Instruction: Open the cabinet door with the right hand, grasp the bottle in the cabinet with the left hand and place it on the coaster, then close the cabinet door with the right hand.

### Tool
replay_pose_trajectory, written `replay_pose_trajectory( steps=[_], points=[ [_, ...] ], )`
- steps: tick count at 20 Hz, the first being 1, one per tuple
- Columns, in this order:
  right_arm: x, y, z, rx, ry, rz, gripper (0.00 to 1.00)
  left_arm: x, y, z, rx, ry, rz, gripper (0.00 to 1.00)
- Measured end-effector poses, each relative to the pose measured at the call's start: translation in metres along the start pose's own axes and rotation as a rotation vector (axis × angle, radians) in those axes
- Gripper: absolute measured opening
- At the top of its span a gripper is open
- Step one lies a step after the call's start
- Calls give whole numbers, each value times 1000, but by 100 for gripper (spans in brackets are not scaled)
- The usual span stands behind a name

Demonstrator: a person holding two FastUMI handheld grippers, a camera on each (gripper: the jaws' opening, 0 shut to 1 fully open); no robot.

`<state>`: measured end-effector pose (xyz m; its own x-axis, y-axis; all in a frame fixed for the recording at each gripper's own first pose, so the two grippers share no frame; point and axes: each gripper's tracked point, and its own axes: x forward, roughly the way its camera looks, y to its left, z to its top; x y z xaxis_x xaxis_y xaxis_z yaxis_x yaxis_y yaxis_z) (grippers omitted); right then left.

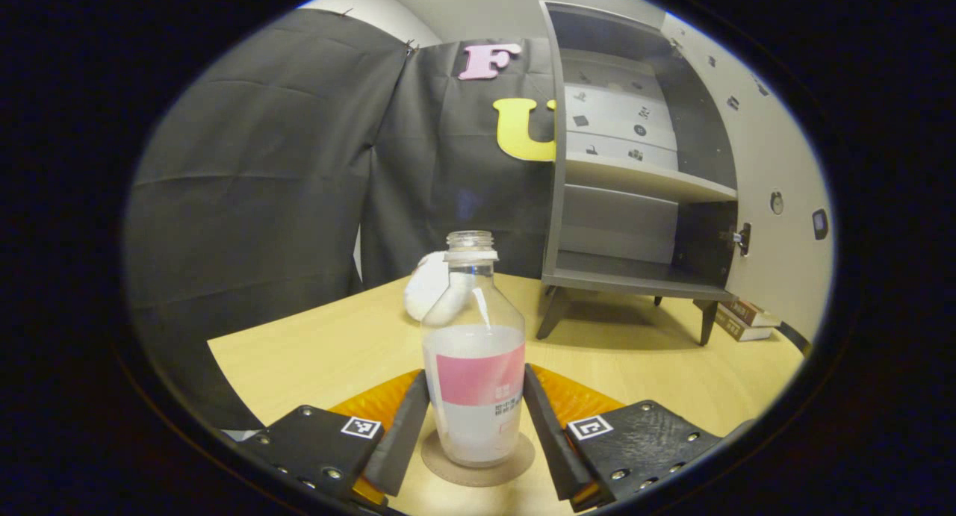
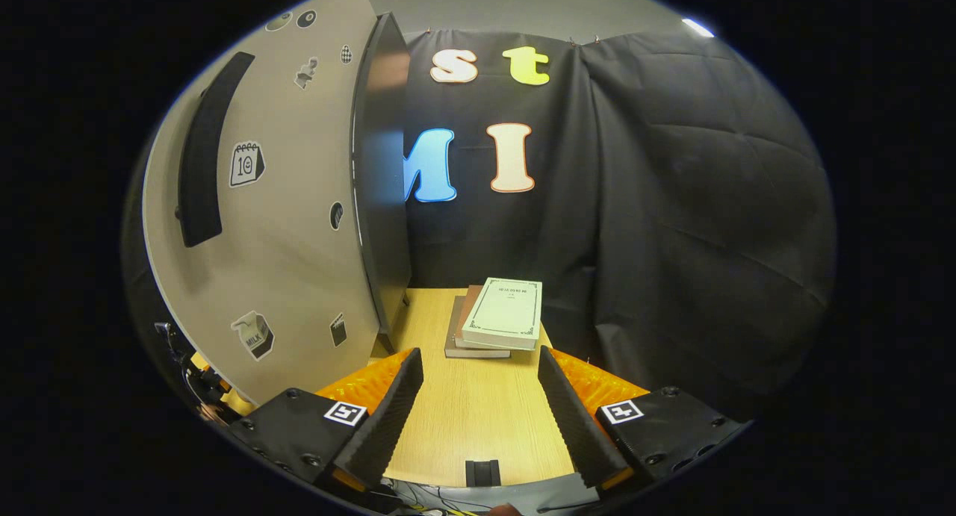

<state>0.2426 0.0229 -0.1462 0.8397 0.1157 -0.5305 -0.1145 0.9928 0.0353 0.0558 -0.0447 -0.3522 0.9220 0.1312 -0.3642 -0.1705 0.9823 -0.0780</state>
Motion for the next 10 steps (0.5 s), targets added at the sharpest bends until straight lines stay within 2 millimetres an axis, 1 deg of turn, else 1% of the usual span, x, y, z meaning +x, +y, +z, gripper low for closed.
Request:
replay_pose_trajectory(
  steps=[1,2,3,4,5,7,9,10],
  points=[
    [1,0,0,-5,0,1,98,-2,-1,0,10,4,-2,75],
    [1,1,-1,-8,1,3,98,-3,-3,0,19,7,-5,72],
    [1,2,-1,-10,1,8,98,-3,-7,4,28,10,-12,77],
    [1,3,-1,-9,0,13,98,-2,-9,8,31,9,-16,75],
    [1,4,-1,-7,-2,18,98,-5,-11,10,33,7,-20,77],
    [1,6,0,-1,-7,31,98,-11,-10,20,44,-5,-12,83],
    [1,9,4,0,-19,41,98,-15,-11,30,60,-4,-13,83],
    [2,10,7,0,-24,47,98,-17,-11,39,70,-14,-12,81]
  ],
)
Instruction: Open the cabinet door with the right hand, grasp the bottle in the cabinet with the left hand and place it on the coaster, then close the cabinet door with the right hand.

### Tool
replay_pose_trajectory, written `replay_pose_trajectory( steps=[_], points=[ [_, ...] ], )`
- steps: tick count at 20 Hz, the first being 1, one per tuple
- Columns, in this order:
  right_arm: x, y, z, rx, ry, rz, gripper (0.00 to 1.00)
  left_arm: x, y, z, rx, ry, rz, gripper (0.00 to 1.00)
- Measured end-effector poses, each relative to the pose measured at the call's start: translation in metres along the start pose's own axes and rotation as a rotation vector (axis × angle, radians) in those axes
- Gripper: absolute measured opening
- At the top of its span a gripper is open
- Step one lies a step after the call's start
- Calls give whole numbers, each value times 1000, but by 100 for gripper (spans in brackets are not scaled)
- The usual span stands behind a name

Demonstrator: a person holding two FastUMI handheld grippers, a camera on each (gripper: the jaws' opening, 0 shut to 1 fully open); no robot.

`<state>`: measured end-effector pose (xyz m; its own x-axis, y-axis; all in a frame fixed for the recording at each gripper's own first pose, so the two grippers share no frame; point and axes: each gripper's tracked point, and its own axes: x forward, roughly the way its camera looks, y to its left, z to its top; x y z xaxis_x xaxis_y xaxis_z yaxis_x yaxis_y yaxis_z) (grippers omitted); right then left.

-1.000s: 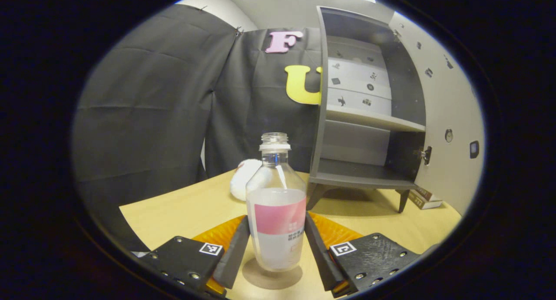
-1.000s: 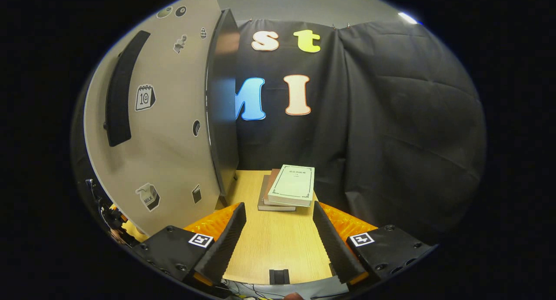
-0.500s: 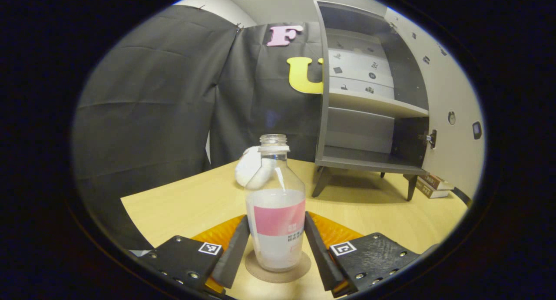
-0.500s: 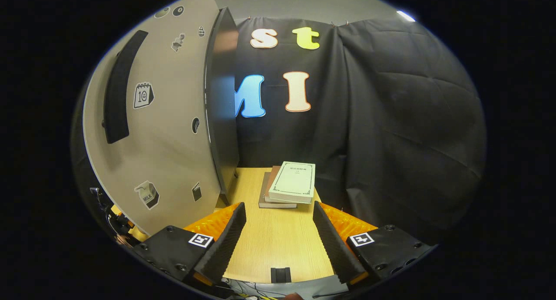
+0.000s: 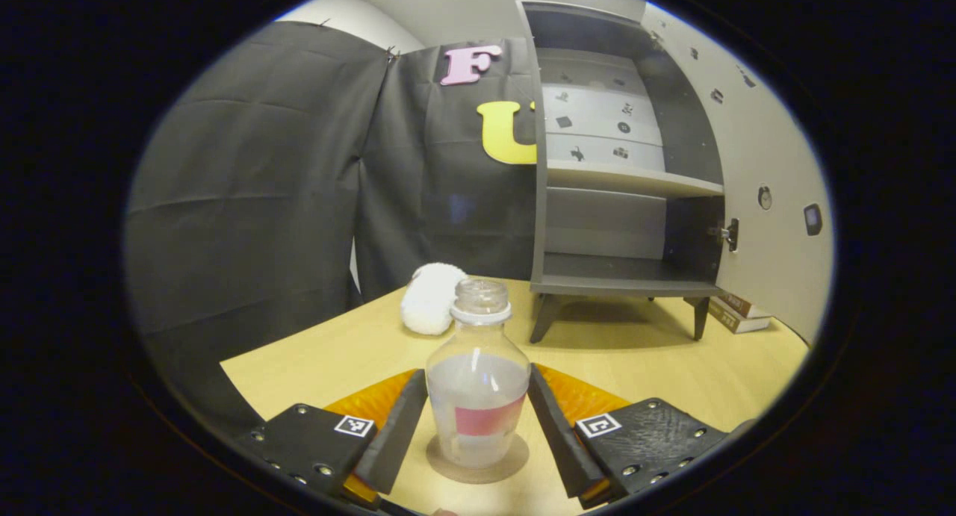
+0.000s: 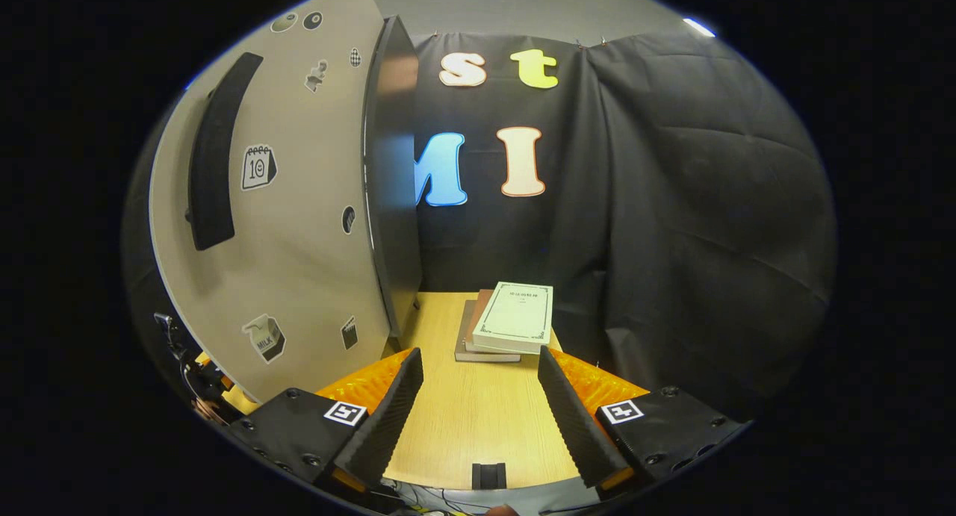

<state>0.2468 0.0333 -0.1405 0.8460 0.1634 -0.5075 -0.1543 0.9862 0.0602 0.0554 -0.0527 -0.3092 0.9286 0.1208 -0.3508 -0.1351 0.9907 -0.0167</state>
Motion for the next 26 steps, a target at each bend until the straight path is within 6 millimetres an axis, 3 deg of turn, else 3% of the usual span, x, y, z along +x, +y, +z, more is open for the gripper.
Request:
replay_pose_trajectory(
  steps=[6,7,8,10,11,12,20,22,23,24,26],
  points=[
    [-2,11,27,30,-67,65,98,-21,6,73,9,-70,3,83],
    [-3,13,32,42,-80,81,93,-28,6,89,3,-91,5,83],
    [-2,16,36,52,-91,96,98,-33,8,105,0,-116,16,81],
    [-2,17,46,61,-109,117,98,-47,17,136,-5,-167,45,82],
    [-3,18,50,63,-117,128,93,-53,18,146,-6,-172,48,80],
    [-5,18,55,66,-126,137,98,-56,18,156,-9,-172,48,80],
    [-11,41,98,40,-218,196,98,-71,35,207,31,-229,70,80],
    [-16,54,110,23,-243,217,92,-71,40,214,30,-242,66,80],
    [-18,60,114,17,-253,224,98,-70,42,216,30,-245,61,80],
    [-20,67,117,15,-263,228,92,-68,45,217,33,-245,51,80],
    [-27,79,121,1,-271,211,92,-60,57,215,40,-236,41,80]
  ],
)
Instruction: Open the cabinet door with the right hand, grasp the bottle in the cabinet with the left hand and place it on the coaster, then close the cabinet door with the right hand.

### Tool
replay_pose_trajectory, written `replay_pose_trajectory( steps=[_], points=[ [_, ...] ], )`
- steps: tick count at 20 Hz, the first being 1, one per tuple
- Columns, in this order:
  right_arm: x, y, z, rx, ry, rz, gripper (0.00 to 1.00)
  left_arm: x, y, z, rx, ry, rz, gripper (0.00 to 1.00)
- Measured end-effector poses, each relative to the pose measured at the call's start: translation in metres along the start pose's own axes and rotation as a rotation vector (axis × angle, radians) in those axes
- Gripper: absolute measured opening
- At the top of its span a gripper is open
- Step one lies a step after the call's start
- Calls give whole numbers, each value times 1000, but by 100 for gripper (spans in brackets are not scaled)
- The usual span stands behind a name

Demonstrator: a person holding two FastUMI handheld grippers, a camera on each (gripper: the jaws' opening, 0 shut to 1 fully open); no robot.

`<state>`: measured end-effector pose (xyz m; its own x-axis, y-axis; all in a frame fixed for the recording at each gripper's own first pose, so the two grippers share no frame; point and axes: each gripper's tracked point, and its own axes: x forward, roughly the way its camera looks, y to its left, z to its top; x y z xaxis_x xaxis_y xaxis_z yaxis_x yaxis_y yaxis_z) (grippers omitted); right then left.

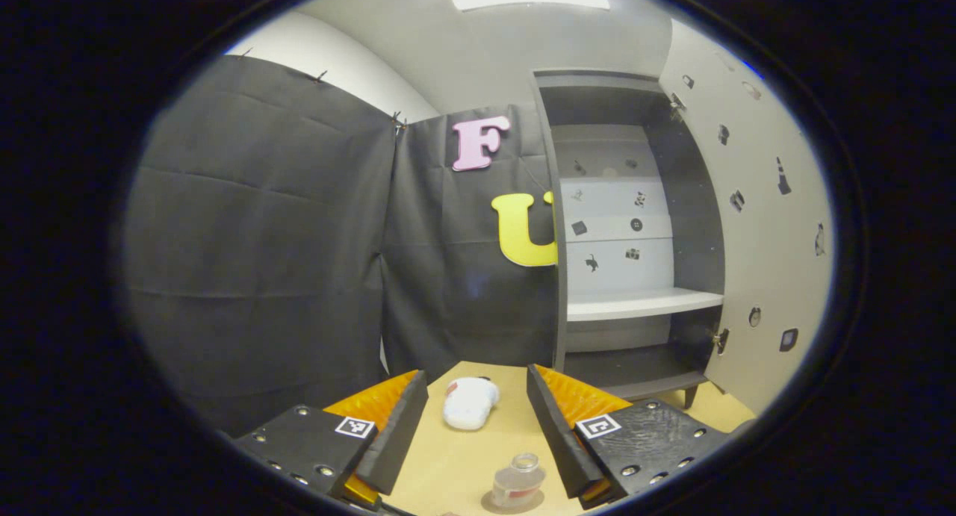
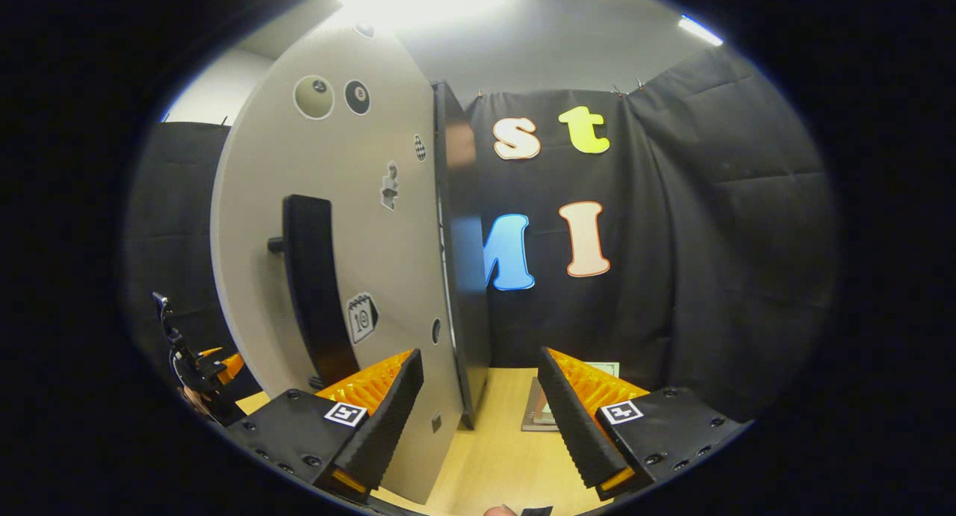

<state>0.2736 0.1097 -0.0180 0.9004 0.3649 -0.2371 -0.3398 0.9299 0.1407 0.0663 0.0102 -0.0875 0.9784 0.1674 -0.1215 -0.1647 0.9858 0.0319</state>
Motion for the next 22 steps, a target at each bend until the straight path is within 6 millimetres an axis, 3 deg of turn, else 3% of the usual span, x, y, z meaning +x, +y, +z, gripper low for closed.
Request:
replay_pose_trajectory(
  steps=[1,2,6,10,12,16,22],
  points=[
    [2,1,1,-19,-2,-11,94,5,6,-2,-5,5,-6,80],
    [2,2,2,-36,-1,-28,88,9,10,-3,-18,10,-13,80],
    [7,14,1,-37,8,-67,92,30,30,-8,-55,18,-40,80],
    [-3,46,-1,-40,6,-60,89,44,43,-7,-63,17,-67,80],
    [0,60,-3,-32,7,-44,92,50,50,-6,-58,16,-79,80],
    [10,80,-4,0,5,-33,92,55,57,-10,-54,25,-103,80],
    [29,99,-5,53,-7,-28,92,47,79,-20,-41,33,-122,82]
  ],
)
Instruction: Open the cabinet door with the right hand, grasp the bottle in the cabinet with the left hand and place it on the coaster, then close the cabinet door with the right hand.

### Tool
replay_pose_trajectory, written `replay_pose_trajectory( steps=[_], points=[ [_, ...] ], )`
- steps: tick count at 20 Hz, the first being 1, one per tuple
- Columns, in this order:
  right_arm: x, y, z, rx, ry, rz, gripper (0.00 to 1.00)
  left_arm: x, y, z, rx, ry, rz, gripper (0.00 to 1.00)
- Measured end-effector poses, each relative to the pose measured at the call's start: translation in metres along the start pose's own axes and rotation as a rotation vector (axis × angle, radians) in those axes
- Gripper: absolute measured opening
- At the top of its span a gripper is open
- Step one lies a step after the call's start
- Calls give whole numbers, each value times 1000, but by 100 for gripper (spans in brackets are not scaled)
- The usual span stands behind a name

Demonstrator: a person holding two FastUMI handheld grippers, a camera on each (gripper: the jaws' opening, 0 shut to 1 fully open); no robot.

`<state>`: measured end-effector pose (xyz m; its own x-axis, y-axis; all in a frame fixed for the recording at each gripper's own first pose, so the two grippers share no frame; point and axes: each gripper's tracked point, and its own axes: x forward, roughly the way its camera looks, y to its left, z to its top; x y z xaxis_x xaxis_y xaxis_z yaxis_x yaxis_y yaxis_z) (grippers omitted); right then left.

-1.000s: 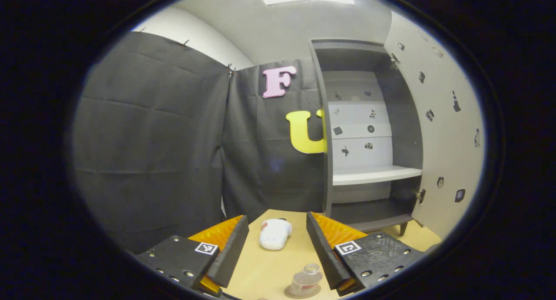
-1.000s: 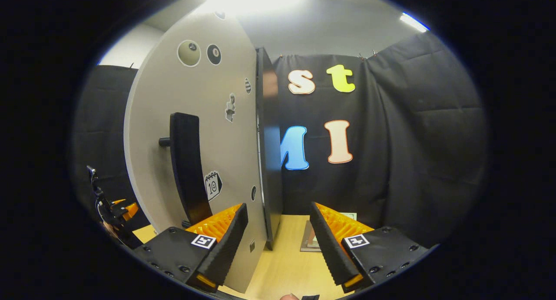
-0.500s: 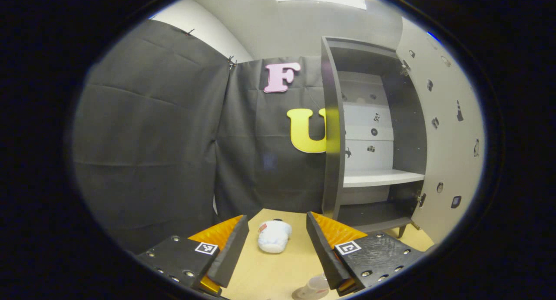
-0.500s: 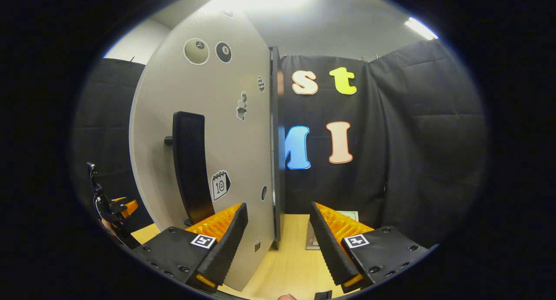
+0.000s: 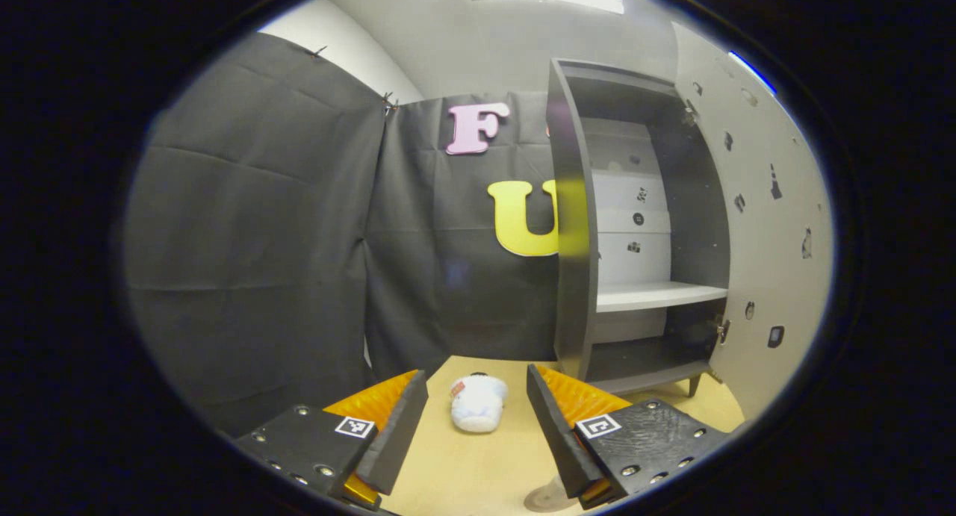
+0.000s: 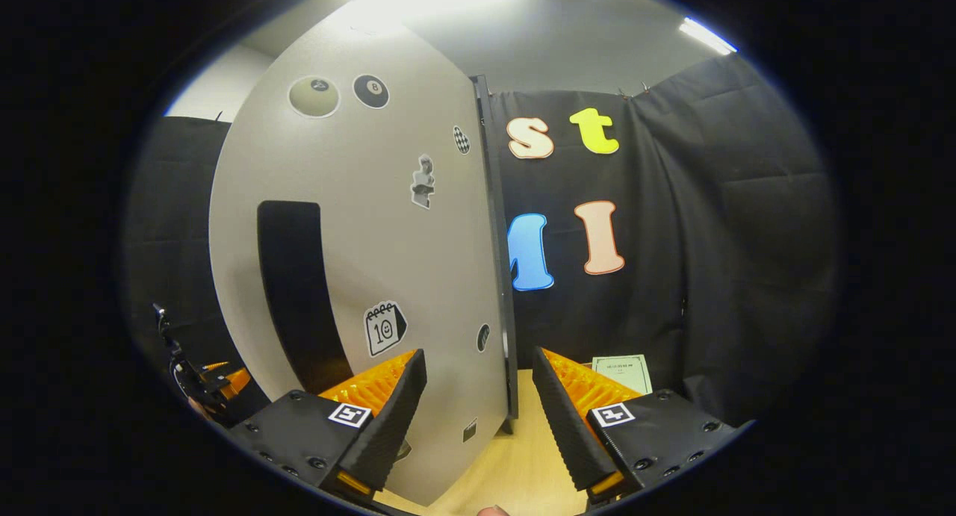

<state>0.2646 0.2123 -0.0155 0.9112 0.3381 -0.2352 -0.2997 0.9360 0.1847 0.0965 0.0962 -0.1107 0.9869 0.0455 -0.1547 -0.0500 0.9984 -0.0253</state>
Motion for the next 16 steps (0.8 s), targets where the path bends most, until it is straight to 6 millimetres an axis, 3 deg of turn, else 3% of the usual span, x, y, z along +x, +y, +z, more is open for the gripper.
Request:
replay_pose_trajectory(
  steps=[2,3,4,5,16],
  points=[
    [7,7,-2,26,-2,11,89,-5,10,-4,1,8,-1,80],
    [11,10,-4,41,0,18,94,-6,16,-9,4,14,1,80],
    [15,14,-4,58,1,27,89,-7,22,-11,9,18,5,80],
    [20,18,-4,72,2,36,95,-10,27,-12,12,20,9,80],
    [65,72,3,79,-19,109,95,-25,90,-20,-9,32,76,80]
  ],
)
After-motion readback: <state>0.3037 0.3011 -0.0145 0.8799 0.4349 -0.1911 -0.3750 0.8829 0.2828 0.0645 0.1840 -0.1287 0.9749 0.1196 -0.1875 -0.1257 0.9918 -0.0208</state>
